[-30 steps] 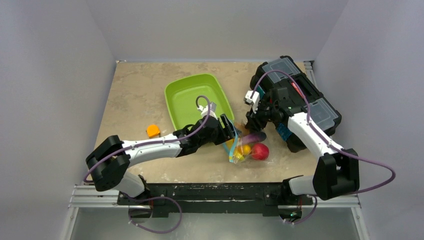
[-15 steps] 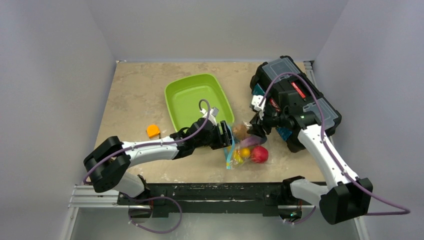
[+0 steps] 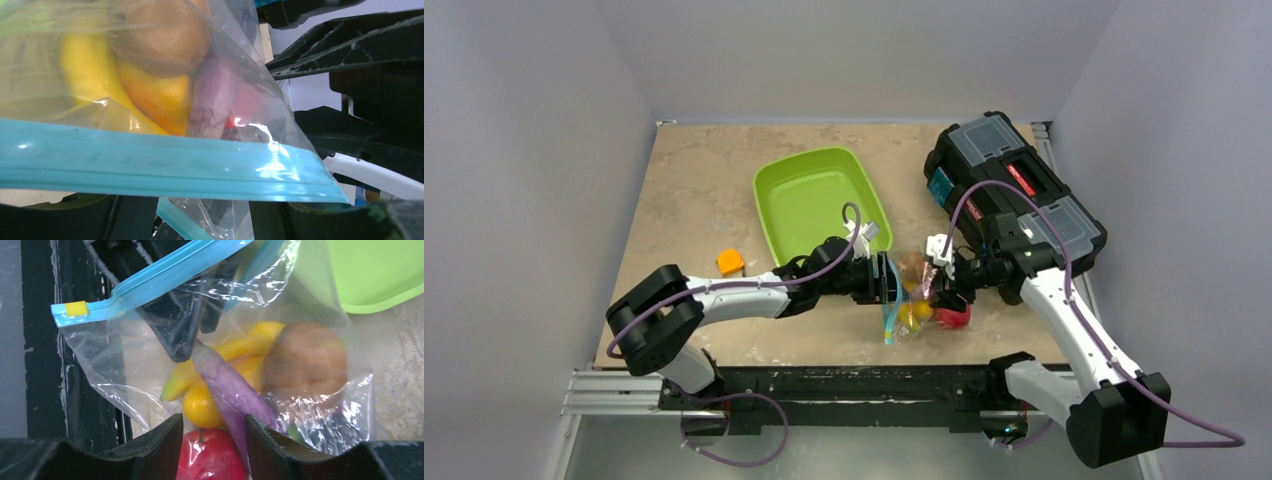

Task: Open the zip-top bag and remove the fake food
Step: Pick up the fake vegetable from the zipper food storage bag.

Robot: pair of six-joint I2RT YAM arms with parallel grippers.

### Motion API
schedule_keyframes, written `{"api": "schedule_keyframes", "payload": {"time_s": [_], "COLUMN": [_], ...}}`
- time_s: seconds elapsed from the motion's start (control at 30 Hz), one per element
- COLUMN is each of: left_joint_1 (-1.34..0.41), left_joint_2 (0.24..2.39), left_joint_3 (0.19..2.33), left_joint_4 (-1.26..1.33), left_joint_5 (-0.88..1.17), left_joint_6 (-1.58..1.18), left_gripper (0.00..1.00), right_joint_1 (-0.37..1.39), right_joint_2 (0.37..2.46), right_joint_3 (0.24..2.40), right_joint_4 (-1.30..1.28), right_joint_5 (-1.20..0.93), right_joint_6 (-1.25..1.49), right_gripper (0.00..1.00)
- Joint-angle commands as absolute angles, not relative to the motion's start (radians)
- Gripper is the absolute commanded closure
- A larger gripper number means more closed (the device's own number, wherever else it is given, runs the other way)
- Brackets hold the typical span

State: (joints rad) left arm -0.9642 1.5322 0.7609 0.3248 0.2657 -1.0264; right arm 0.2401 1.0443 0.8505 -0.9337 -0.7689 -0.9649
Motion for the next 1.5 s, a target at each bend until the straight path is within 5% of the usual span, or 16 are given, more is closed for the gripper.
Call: {"api": "schedule_keyframes", "payload": {"time_s": [0.0, 0.7, 0.8, 0.97, 1.47], "left_joint_1": [-0.962, -0.999, -1.005, -1.024, -1.116], "left_joint_2": [1.558, 1.677, 1.669, 1.650, 1.705], "left_joint_3": [0.767, 0.815, 0.818, 0.822, 0.798], "left_joint_4": [0.443, 0.518, 0.531, 0.537, 0.772], "left_joint_5": [0.328, 0.388, 0.373, 0.346, 0.290], "left_joint_6": [-0.997, -0.892, -0.837, -0.718, -0.471], "left_gripper": [0.42, 0.44, 0.36, 0.35, 0.35], "right_joint_1": [0.236, 0.235, 0.231, 0.194, 0.148], "right_joint_2": [0.995, 0.987, 0.988, 0.970, 1.000], "right_joint_3": [0.798, 0.744, 0.770, 0.819, 0.866], "right_joint_4": [-0.910, -0.783, -0.830, -0.888, -1.240], "right_joint_5": [-0.775, -0.764, -0.787, -0.774, -0.738], "right_joint_6": [-1.040, -0.934, -0.942, -0.935, -1.456], "right_gripper": [0.52, 0.58, 0.59, 0.59, 0.49]}}
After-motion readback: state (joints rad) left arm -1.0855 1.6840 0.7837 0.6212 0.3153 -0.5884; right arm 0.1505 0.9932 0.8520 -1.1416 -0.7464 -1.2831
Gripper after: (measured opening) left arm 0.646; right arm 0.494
